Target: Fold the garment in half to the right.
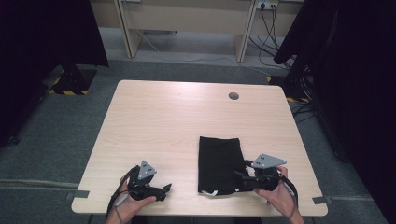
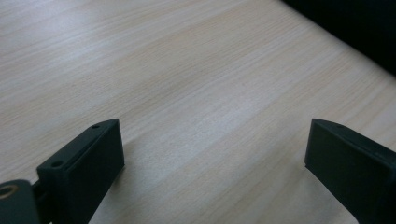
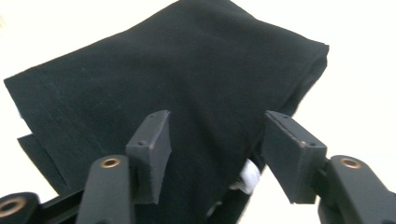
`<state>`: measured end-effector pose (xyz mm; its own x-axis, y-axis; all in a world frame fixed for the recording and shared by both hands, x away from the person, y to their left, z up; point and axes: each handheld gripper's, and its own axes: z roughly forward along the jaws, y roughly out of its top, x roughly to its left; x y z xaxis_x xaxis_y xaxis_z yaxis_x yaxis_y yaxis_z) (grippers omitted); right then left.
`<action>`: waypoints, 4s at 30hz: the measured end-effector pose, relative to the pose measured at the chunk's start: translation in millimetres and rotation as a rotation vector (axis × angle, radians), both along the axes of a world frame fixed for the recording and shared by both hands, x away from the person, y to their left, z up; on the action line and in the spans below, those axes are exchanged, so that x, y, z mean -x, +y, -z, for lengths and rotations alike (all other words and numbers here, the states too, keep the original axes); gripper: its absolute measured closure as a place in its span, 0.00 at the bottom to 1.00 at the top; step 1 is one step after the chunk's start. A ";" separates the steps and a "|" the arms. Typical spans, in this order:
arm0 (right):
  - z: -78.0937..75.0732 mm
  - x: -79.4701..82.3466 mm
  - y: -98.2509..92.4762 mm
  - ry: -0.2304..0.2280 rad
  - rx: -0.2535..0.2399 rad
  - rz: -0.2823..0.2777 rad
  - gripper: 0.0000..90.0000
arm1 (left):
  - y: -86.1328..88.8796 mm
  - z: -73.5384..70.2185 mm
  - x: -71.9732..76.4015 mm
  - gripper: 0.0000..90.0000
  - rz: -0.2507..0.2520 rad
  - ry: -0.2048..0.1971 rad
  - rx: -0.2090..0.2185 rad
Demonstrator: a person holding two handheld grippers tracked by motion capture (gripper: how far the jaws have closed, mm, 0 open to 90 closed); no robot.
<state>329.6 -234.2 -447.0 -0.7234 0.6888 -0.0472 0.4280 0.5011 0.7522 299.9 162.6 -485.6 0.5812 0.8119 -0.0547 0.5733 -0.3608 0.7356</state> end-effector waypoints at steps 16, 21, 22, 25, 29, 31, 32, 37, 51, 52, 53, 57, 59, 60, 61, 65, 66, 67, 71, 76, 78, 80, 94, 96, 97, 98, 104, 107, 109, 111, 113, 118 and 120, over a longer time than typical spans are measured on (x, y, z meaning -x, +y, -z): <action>24.9 -12.9 17.2 0.074 0.022 0.011 0.37 | 7.8 0.8 -0.4 0.00 -0.018 -0.001 -0.039; 25.7 -15.7 19.7 0.072 0.021 0.016 0.37 | 6.7 1.2 -0.4 0.00 -0.020 -0.002 -0.046; 25.7 -16.9 21.0 0.075 0.019 0.019 0.37 | 6.6 1.2 -0.4 0.00 -0.020 -0.003 -0.045; 25.7 -22.4 26.1 0.073 0.023 0.014 0.37 | 6.7 1.2 -0.4 0.00 -0.020 -0.003 -0.046; 25.5 -31.1 34.5 0.077 0.023 0.008 0.37 | 6.6 1.3 -0.4 0.00 -0.021 -0.003 -0.045; 25.5 -35.8 38.0 0.078 0.023 0.006 0.37 | 6.6 1.2 -0.4 0.00 -0.020 -0.003 -0.045; 25.5 -38.3 39.4 0.077 0.025 0.003 0.37 | 6.6 1.2 -0.5 0.00 -0.021 -0.003 -0.045; 25.4 -49.2 46.3 0.078 0.026 0.002 0.37 | 6.7 1.2 -0.5 0.00 -0.020 -0.002 -0.046; 26.3 -74.0 62.6 0.077 0.018 -0.003 0.37 | 6.6 1.2 -0.5 0.00 -0.020 -0.003 -0.045; 26.4 -75.1 63.1 0.078 0.015 -0.003 0.37 | 6.7 1.2 -0.5 0.00 -0.020 -0.002 -0.046; 26.6 -76.0 63.3 0.078 0.013 -0.004 0.37 | 6.6 1.2 -0.5 0.00 -0.020 -0.003 -0.045; 26.8 -79.6 64.8 0.077 0.011 -0.004 0.37 | 6.7 1.2 -0.5 0.00 -0.021 -0.003 -0.045; 27.3 -81.2 66.0 0.072 0.009 -0.005 0.37 | 6.7 1.2 -0.5 0.00 -0.021 -0.003 -0.045; 27.3 -81.6 66.4 0.073 0.009 -0.003 0.37 | 6.7 1.2 -0.5 0.00 -0.021 -0.003 -0.045; 27.1 -81.6 66.4 0.073 0.010 -0.004 0.37 | 6.7 1.2 -0.5 0.00 -0.021 -0.003 -0.045; 25.7 -81.6 63.9 0.086 -0.010 -0.002 0.36 | 6.7 1.3 -0.5 0.00 -0.021 -0.003 -0.045; 24.4 -81.4 62.9 0.092 -0.024 0.004 0.34 | 6.7 1.2 -0.5 0.00 -0.021 -0.003 -0.045; 23.0 -81.0 62.0 0.092 -0.037 0.011 0.33 | 6.7 1.3 -0.5 0.00 -0.021 -0.003 -0.045; 17.9 -77.2 58.7 0.076 -0.067 0.025 0.27 | 6.7 1.2 -0.5 0.00 -0.021 -0.003 -0.045; 11.7 -70.7 53.5 0.067 -0.084 0.042 0.22 | 6.7 1.2 -0.5 0.00 -0.022 -0.003 -0.045; 9.8 -67.6 51.4 0.060 -0.088 0.041 0.21 | 6.7 1.3 -0.5 0.00 -0.021 -0.003 -0.045; 8.1 -64.7 49.0 0.057 -0.088 0.043 0.21 | 6.7 1.2 -0.5 0.00 -0.021 -0.003 -0.045; 3.1 -49.1 28.2 0.043 -0.105 0.075 0.21 | 6.7 1.2 -0.5 0.00 -0.022 -0.003 -0.045; 2.7 -47.0 26.1 0.041 -0.106 0.076 0.21 | 6.7 1.2 -0.5 0.00 -0.022 -0.003 -0.045; 2.5 -46.0 25.2 0.041 -0.106 0.077 0.21 | 6.8 1.2 -0.5 0.00 -0.022 -0.003 -0.045; 2.5 -45.1 24.5 0.039 -0.108 0.078 0.21 | 6.8 1.2 -0.5 0.00 -0.022 -0.003 -0.045; 4.2 -39.1 18.4 0.045 -0.103 0.078 0.21 | 6.9 1.2 -0.6 0.00 -0.025 -0.002 -0.045; 5.5 -36.7 12.7 0.044 -0.105 0.089 0.20 | 7.0 1.2 -0.6 0.00 -0.025 -0.002 -0.045; 5.9 -34.5 8.7 0.044 -0.105 0.095 0.20 | 7.1 1.1 -0.7 0.00 -0.025 -0.001 -0.045; 6.5 -32.1 4.8 0.042 -0.107 0.099 0.20 | 7.1 1.0 -0.7 0.00 -0.026 0.000 -0.046; 7.1 -29.6 1.3 0.042 -0.108 0.105 0.20 | 7.2 1.0 -0.7 0.00 -0.027 0.000 -0.046; 8.6 -23.4 -5.4 0.047 -0.115 0.116 0.20 | 7.2 1.2 -0.7 0.00 -0.031 -0.001 -0.045; 9.6 -21.1 -6.8 0.050 -0.114 0.115 0.19 | 7.3 1.1 -0.7 0.00 -0.031 0.000 -0.045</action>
<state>350.8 -241.1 -456.6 -0.6388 0.7662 0.0700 0.5157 0.3589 0.7780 300.6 169.9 -486.6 0.5557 0.8312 -0.0178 0.5850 -0.3757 0.7188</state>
